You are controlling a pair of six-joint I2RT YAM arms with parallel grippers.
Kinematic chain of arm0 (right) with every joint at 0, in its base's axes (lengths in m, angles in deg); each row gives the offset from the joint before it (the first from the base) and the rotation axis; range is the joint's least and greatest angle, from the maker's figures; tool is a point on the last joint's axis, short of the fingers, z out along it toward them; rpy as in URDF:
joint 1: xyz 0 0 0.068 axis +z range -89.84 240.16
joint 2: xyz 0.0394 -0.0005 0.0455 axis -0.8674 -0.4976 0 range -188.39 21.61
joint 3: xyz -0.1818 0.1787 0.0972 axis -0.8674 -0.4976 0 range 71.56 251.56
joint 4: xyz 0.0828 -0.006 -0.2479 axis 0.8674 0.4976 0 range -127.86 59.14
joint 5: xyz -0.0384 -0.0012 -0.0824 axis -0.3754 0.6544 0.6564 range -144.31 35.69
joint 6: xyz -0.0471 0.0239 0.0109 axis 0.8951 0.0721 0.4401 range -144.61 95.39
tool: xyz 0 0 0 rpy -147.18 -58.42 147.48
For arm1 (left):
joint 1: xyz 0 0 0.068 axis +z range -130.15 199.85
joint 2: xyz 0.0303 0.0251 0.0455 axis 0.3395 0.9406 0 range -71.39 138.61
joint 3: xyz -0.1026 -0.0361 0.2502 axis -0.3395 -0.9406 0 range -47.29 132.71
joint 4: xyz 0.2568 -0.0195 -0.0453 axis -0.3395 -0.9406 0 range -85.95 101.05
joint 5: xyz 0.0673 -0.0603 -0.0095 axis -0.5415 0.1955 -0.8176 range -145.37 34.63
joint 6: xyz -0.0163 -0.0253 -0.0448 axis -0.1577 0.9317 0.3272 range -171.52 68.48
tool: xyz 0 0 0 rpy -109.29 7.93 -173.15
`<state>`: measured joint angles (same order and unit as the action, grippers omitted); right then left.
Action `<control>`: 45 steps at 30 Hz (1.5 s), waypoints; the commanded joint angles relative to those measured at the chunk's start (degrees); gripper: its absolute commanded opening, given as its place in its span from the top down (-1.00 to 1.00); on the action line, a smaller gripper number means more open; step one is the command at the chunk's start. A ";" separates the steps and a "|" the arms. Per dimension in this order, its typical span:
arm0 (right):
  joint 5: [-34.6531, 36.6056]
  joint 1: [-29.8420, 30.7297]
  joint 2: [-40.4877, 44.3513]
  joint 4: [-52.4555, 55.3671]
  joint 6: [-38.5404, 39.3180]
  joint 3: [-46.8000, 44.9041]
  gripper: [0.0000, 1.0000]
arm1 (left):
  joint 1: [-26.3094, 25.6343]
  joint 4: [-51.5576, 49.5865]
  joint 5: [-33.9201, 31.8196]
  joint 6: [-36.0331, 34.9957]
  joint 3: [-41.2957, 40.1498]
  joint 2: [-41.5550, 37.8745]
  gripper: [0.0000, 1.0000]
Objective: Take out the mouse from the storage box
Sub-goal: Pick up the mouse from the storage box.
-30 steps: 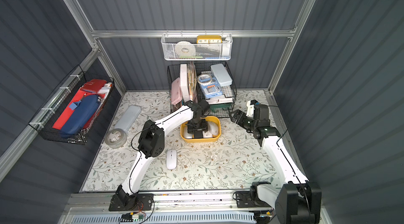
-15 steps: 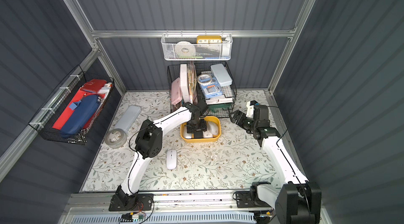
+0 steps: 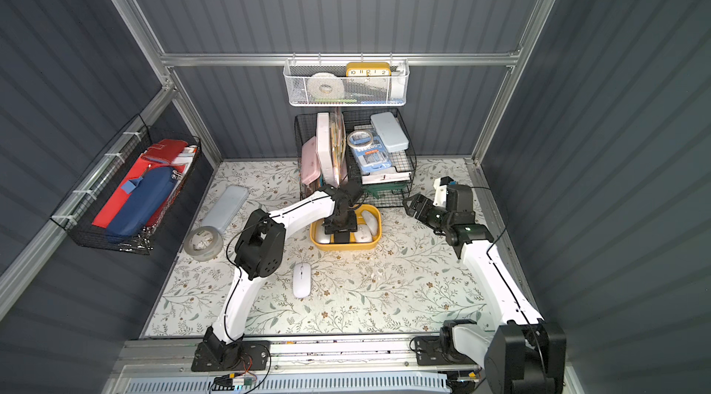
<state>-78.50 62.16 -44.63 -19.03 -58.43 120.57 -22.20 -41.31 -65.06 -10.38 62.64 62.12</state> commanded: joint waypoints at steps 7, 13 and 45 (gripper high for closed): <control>0.28 0.35 1.20 -0.59 0.43 -0.50 -0.69 | 0.16 -9.86 -0.29 -1.40 -0.19 3.02 0.45; 0.01 0.46 1.11 -0.92 0.16 -0.66 -0.69 | 0.03 -11.93 -2.58 -0.85 2.17 -0.56 0.73; -0.78 1.23 0.94 -1.73 -0.32 -0.87 -0.69 | -14.62 -13.88 0.81 13.67 -13.13 -24.75 0.89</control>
<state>-78.54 62.88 -44.33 -19.10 -58.50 120.44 -35.53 -54.99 -66.35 -2.57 53.37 40.99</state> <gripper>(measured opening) 0.846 0.608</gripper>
